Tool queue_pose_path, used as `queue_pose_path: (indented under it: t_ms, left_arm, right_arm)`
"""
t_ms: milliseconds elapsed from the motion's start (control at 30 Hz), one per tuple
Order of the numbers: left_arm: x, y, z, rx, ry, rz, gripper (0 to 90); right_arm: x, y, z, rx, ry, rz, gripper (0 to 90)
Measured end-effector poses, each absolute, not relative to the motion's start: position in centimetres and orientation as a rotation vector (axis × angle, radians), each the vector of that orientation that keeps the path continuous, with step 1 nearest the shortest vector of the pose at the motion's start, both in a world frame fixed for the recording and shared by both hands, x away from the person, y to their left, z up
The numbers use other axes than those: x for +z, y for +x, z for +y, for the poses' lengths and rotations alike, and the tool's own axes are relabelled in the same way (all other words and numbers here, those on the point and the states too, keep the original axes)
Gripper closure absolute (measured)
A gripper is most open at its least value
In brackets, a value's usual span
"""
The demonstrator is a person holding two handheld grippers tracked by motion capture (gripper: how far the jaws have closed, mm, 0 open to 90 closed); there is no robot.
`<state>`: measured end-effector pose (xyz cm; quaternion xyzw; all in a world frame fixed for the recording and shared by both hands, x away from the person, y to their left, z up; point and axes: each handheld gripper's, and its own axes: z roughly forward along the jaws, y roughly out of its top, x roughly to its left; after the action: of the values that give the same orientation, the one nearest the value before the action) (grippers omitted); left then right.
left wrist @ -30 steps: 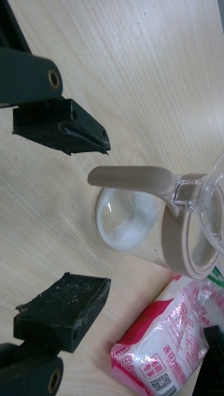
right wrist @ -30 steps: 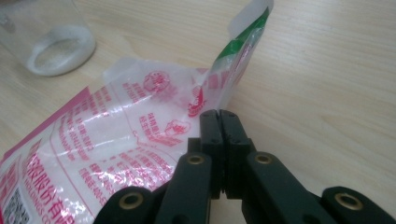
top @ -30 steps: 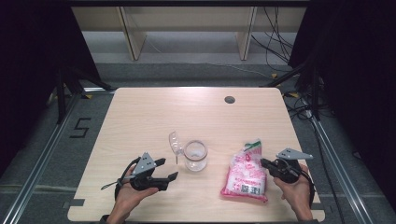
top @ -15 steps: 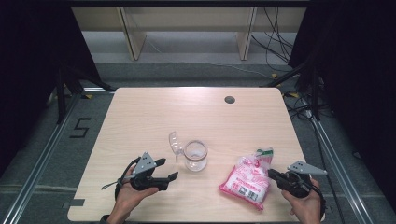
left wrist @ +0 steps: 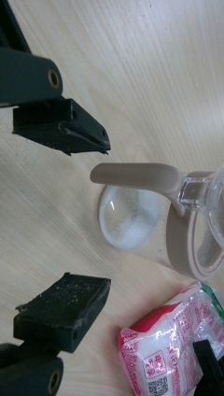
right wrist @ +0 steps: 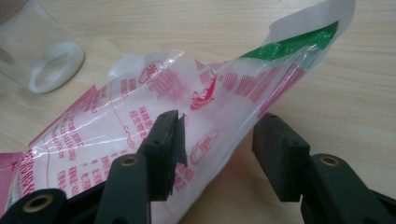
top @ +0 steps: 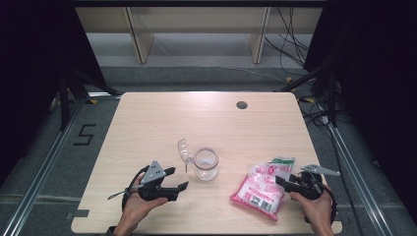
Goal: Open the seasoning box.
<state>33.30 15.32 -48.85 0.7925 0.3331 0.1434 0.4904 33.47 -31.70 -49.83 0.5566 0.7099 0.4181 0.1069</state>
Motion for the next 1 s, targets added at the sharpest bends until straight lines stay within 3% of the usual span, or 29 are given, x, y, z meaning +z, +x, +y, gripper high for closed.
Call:
queue_pose_path:
  t_ms: [400,567,1000]
  left_arm:
    - [-49.0,33.3,15.3,0.330,1.903,0.845,28.0]
    - [-49.0,33.3,15.3,0.341,1.912,0.843,28.0]
    - [-49.1,33.2,15.3,0.337,1.908,0.843,28.0]
  right_arm:
    - [-50.3,34.9,-31.4,1.200,1.561,2.169,68.6]
    - [-50.2,35.3,-31.2,1.223,1.480,2.206,86.1]
    - [-49.0,34.3,-30.3,1.238,1.433,2.217,90.0]
